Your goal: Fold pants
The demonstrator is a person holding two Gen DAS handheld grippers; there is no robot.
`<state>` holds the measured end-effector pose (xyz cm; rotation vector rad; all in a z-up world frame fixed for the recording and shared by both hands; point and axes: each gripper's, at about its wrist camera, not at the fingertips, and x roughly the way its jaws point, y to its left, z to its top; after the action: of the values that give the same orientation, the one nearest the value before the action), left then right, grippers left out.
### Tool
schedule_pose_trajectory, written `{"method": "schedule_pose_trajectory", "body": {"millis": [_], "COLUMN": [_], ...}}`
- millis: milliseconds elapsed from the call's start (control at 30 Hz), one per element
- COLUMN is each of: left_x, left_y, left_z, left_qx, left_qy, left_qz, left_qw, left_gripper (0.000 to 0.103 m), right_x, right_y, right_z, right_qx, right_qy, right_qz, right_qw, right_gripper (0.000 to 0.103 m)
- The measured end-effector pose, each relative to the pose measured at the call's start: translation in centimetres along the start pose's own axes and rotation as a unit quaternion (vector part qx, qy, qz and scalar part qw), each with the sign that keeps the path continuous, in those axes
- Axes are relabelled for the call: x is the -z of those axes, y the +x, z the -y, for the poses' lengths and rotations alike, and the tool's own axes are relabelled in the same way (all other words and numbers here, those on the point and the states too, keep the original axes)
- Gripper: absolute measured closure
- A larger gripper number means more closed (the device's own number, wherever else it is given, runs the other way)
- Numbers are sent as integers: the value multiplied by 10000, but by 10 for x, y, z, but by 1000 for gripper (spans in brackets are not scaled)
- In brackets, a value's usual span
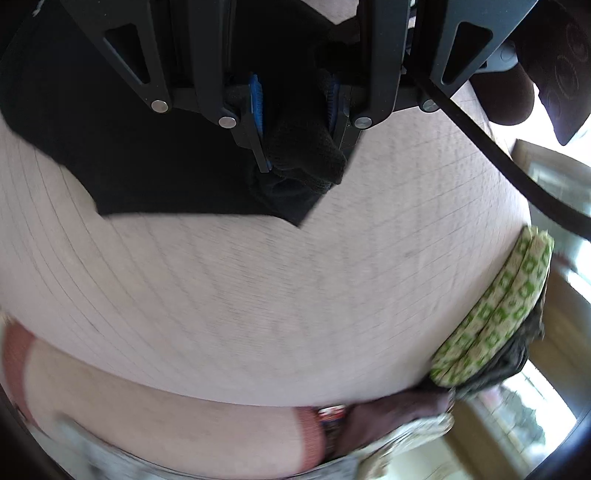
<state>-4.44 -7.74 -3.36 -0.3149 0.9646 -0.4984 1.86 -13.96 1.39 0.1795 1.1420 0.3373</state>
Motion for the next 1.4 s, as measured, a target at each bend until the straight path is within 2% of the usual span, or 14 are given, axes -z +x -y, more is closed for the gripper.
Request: {"method": "schedule_pose_trajectory", "body": {"millis": [67, 167, 267, 367, 467, 600, 700, 767, 867, 933, 1000, 1067, 1267, 1400], "left_x": [2, 6, 15, 30, 38, 26, 24, 25, 25, 27, 24, 17, -8, -10], "left_y": [9, 16, -4, -36, -54, -43, -42, -39, -40, -47, -44, -36, -9, 30], "left_z": [11, 23, 28, 25, 14, -4, -16, -18, -19, -16, -17, -15, 20, 28], "left_qx": [-57, -37, 143, 335, 222, -103, -319, -411, -507, -540, -568, -570, -591, -639], "left_qy": [146, 291, 504, 525, 444, -1, -262, -293, -289, -264, -262, -270, 301, 359], "left_qz": [-78, -291, -359, -295, -172, -87, -155, -169, -176, -160, -147, -177, -8, -371], "left_qw": [9998, 9991, 9980, 9976, 9986, 9999, 9990, 9986, 9981, 9981, 9979, 9978, 9978, 9966], "left_gripper": [87, 80, 61, 45, 45, 45, 45, 45, 45, 45, 45, 45, 45, 45], "right_x": [8, 18, 31, 43, 54, 67, 72, 76, 85, 99, 111, 118, 108, 88], "right_y": [-3, -8, -23, -46, -73, -88, -69, -50, -26, -22, -31, -37, -69, -62], "right_z": [19, 45, 71, 95, 104, 89, 74, 72, 86, 102, 113, 117, 122, 120], "right_qx": [53, 224, 407, 479, 632, -573, -1761, -2164, -1679, -1666, -1603, -1079, -1491, -2631], "right_qy": [197, 505, 836, 1207, 1339, 1365, 1411, 1607, 2031, 2462, 2789, 2847, 2516, 2485], "right_qz": [89, 182, 472, 831, 1319, 1677, 1460, 1291, 1025, 959, 988, 922, 1756, 2071], "right_qw": [9998, 9983, 9945, 9880, 9801, 9747, 9632, 9543, 9592, 9499, 9417, 9481, 9400, 9089], "right_gripper": [73, 57, 36, 34, 34, 34, 34, 34, 36, 50, 46, 41, 39, 39]}}
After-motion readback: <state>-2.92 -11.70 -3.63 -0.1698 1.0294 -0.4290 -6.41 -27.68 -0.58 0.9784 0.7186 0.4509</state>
